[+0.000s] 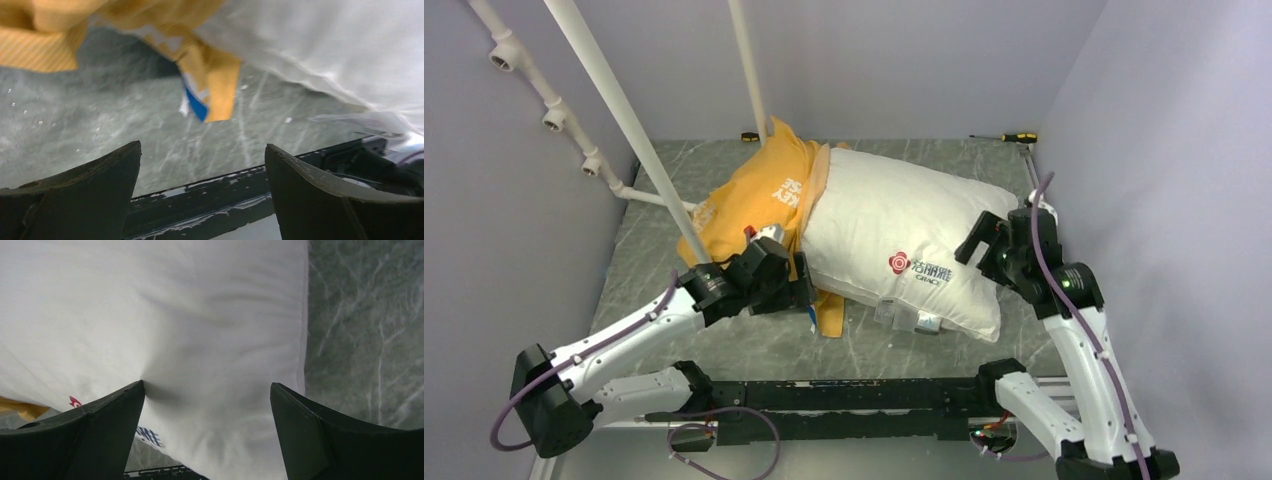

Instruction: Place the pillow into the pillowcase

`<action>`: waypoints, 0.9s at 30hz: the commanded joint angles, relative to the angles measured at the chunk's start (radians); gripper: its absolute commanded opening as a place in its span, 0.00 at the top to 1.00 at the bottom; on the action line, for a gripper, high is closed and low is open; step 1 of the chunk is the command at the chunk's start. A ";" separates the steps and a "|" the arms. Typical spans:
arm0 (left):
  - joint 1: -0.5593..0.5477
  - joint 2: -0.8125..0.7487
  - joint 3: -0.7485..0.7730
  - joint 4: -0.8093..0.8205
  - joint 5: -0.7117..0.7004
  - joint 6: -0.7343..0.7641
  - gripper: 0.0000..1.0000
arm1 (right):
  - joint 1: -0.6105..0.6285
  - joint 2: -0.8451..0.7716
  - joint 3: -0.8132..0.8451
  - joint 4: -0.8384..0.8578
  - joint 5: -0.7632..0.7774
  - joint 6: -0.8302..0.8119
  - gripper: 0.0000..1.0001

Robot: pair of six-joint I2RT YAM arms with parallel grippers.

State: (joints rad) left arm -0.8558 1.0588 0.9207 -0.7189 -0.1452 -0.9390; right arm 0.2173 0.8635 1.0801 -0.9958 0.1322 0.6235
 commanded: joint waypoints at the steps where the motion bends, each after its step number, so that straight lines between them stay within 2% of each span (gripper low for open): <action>1: 0.062 -0.035 -0.153 0.088 0.129 -0.055 0.03 | -0.036 -0.056 -0.077 -0.089 -0.035 0.057 0.00; 6: 0.119 0.009 -0.338 0.440 0.270 -0.051 0.06 | -0.130 -0.102 -0.276 0.058 -0.324 0.089 0.00; 9: 0.127 0.079 -0.391 0.665 0.330 -0.028 0.16 | -0.172 -0.110 -0.382 0.194 -0.473 0.111 0.00; 13: 0.130 0.214 -0.379 0.840 0.357 0.002 0.40 | -0.189 -0.074 -0.499 0.404 -0.604 0.148 0.06; 15: 0.134 0.286 -0.353 0.875 0.356 0.019 0.57 | -0.191 -0.051 -0.533 0.503 -0.637 0.155 0.16; 16: 0.137 0.320 -0.334 0.878 0.357 0.029 0.78 | -0.191 -0.039 -0.543 0.565 -0.648 0.154 0.26; 17: 0.139 0.348 -0.310 0.866 0.357 0.037 0.97 | -0.191 -0.025 -0.553 0.606 -0.660 0.157 0.40; 19: 0.141 0.375 -0.258 0.824 0.374 0.061 1.00 | -0.191 0.010 -0.560 0.670 -0.683 0.151 0.72; 20: 0.137 0.373 -0.232 0.805 0.389 0.077 1.00 | -0.192 0.030 -0.559 0.698 -0.699 0.154 0.91; 21: 0.130 0.361 -0.201 0.773 0.394 0.097 1.00 | -0.193 0.044 -0.557 0.724 -0.713 0.152 1.00; 27: 0.009 0.279 0.114 0.418 0.292 0.288 1.00 | -0.181 0.069 -0.568 0.975 -0.816 0.242 1.00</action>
State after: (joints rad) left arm -0.7612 1.4120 0.8169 -0.1543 0.1478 -0.8181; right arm 0.0116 0.9108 0.5404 -0.2840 -0.5564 0.7902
